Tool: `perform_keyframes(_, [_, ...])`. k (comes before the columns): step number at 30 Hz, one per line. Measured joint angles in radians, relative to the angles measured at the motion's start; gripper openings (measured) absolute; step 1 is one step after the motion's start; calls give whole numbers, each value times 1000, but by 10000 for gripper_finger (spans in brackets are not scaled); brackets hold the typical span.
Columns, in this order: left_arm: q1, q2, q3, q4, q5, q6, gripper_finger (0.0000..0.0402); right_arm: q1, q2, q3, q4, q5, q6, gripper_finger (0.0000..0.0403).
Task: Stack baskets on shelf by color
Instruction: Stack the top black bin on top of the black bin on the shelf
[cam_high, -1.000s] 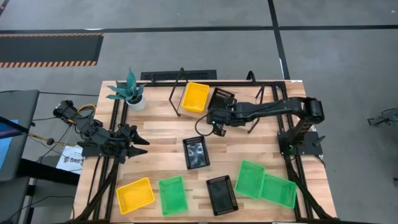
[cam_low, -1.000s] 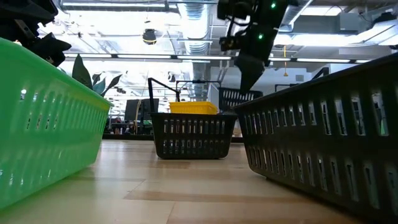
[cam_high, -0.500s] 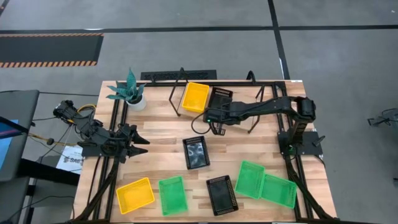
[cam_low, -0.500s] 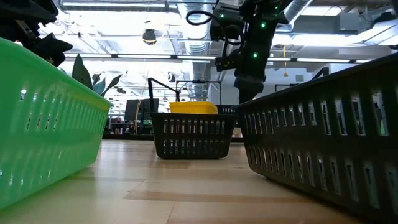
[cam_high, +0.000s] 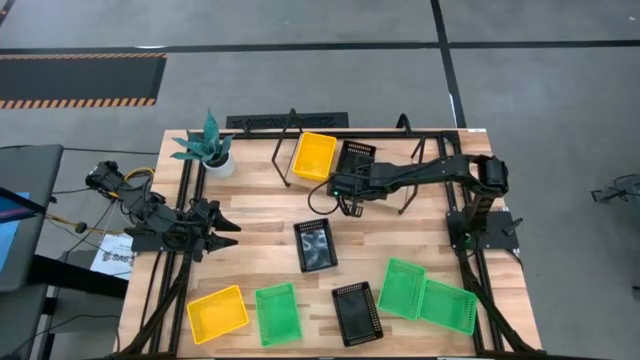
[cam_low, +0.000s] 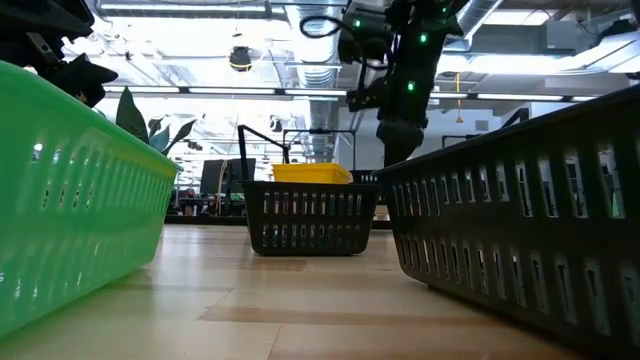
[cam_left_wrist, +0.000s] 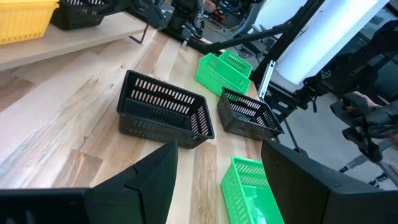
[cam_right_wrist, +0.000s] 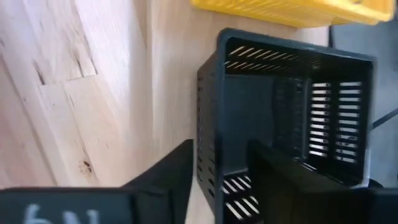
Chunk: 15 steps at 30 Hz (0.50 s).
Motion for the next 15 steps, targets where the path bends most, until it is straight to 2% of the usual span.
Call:
perform_keyframes(4, [0, 0, 0, 0, 0, -7, 221, 25, -19, 72, -21, 6, 35, 205])
perform_keyframes(8, [0, 0, 0, 0, 0, -9, 221, 95, -28, 172, -24, -11, 67, 214])
perform_keyframes(10, [0, 0, 0, 1, 0, -9, 221, 143, -26, 219, -20, -60, 78, 214])
perform_keyframes(13, [0, 0, 0, 0, 0, -9, 221, 214, -26, 249, 69, -192, 108, 211])
perform_keyframes(15, [0, 0, 0, 0, 0, -9, 221, 263, -25, 248, 119, -228, 149, 208])
